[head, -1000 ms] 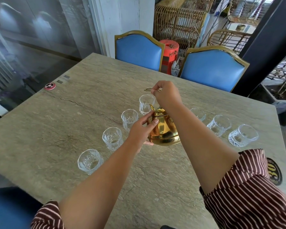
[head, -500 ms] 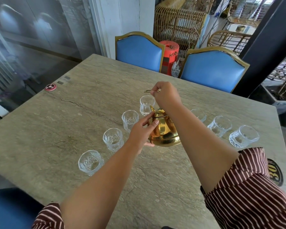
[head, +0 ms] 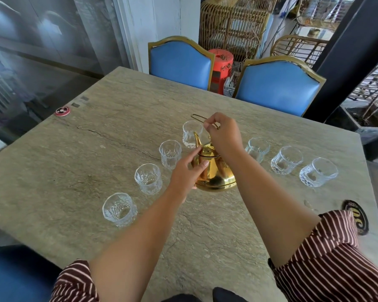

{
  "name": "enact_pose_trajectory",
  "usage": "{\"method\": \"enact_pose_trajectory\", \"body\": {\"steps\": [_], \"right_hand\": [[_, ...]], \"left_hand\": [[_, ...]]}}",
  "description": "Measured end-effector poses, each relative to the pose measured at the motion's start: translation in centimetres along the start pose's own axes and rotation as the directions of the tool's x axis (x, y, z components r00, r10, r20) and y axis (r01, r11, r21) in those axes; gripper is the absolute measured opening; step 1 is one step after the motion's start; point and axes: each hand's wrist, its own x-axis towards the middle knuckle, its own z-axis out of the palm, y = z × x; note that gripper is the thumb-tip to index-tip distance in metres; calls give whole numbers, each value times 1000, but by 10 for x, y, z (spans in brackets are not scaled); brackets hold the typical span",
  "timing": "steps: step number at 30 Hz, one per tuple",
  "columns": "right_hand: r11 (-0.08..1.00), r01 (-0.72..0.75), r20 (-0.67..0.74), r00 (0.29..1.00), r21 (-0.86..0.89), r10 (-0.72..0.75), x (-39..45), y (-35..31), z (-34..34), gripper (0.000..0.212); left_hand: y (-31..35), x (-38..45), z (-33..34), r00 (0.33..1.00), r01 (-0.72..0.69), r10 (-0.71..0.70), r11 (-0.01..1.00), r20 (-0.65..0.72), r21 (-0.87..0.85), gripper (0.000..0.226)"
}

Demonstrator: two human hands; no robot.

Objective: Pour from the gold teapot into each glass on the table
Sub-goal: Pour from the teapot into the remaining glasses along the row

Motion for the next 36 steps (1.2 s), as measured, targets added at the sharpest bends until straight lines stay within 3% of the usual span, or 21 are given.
{"method": "enact_pose_trajectory", "body": {"steps": [5, 10, 15, 22, 27, 36], "right_hand": [[997, 15, -35, 999, 78, -13, -25, 7, -2, 8], [991, 69, 16, 997, 111, -71, -38, 6, 0, 6], [993, 96, 112, 988, 76, -104, -41, -4, 8, 6], [981, 178, 208, 965, -80, -158, -47, -26, 15, 10], [971, 196, 237, 958, -139, -160, -45, -33, 19, 10], [954, 176, 256, 960, -243, -112, -42, -44, 25, 8]], "left_hand": [[-19, -8, -2, 996, -88, 89, 987, -4, 136, 66], [-27, -20, -11, 992, -102, 116, 963, -42, 249, 73], [-29, -40, -17, 998, -28, 34, 994, -56, 105, 77], [-16, -60, -21, 993, 107, -113, 980, -27, -168, 48], [-16, -62, -23, 990, 129, -137, 963, -16, -236, 64], [-10, -64, -25, 985, 165, -173, 939, 0, -301, 66]]}}
